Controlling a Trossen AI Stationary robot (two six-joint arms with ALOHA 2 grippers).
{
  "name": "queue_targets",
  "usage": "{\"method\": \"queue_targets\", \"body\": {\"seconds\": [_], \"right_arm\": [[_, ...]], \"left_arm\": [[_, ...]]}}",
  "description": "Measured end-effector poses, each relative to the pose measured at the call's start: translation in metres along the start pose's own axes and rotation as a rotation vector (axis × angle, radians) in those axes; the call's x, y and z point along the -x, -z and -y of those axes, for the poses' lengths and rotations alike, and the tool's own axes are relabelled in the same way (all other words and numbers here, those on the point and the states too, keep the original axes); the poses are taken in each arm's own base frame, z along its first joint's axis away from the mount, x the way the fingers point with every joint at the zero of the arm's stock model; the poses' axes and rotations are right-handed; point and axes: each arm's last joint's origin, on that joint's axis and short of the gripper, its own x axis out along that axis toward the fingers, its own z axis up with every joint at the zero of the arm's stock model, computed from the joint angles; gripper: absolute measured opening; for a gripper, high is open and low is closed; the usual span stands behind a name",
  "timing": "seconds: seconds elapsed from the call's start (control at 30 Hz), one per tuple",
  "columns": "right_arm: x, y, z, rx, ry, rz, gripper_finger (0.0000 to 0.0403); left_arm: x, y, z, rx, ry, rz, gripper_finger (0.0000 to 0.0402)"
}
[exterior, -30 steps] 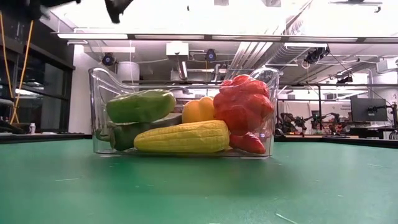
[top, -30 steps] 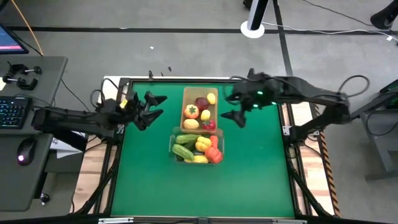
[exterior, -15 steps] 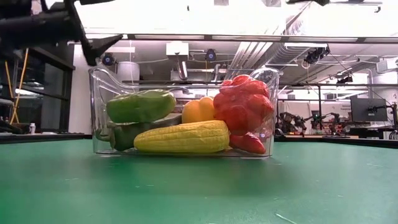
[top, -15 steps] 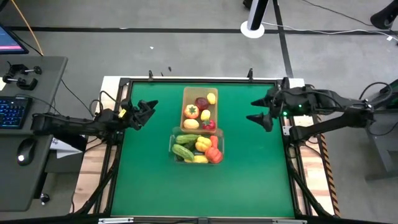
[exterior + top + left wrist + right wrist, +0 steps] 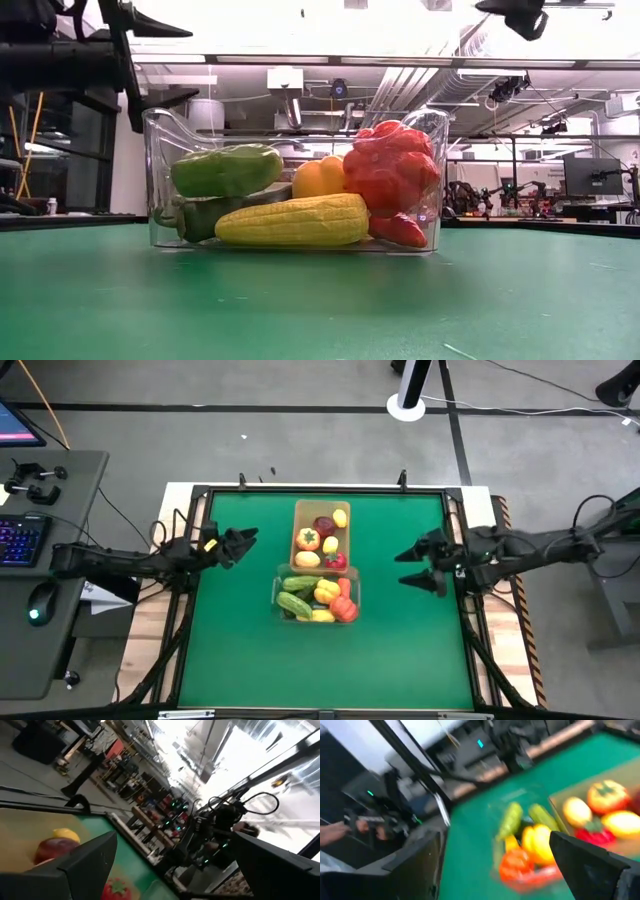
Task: Sort produce into baskets
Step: Return to Home Position
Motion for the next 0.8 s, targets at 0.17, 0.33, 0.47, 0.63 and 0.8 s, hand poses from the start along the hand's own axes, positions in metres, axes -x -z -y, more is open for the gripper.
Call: {"method": "queue_targets", "body": {"seconds": [0.17,0.33,0.47,0.63,0.8], "right_arm": [[-0.012,0.044,0.031,-0.003,-0.085,0.197,0.0365],[-0.007,0.070,0.060,0.009,-0.074,0.393,0.0365],[0.002,0.080,0.077,0.030,-0.042,0.461,0.0365],[0.008,0.091,0.089,0.066,-0.032,0.500,0.0365],[0.009,0.095,0.095,0.123,0.023,0.508,0.0365]], "left_arm": [[0.000,0.004,-0.004,-0.066,-0.034,-0.041,0.0378],[0.001,0.008,-0.007,-0.122,-0.067,-0.083,0.0378],[0.001,0.010,-0.010,-0.148,-0.088,-0.111,0.0378],[0.005,0.010,-0.011,-0.155,-0.105,-0.133,0.0378],[0.013,0.006,-0.010,-0.154,-0.102,-0.128,0.0378]]}}
